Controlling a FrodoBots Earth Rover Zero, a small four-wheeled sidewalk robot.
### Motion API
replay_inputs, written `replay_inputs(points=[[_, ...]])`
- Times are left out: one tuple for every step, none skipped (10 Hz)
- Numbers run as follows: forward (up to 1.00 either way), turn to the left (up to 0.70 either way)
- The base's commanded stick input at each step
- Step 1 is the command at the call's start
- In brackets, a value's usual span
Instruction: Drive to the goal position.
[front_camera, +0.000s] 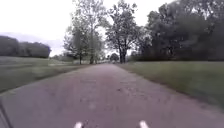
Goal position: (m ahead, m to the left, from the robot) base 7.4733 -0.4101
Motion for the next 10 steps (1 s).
replay_inputs(points=[[0.70,0.00],[0.70,0.00],[0.70,0.00],[0.70,0.00],[0.70,0.00],[0.70,0.00],[0.70,0.00],[0.70,0.00],[0.70,0.00],[0.70,0.00]])
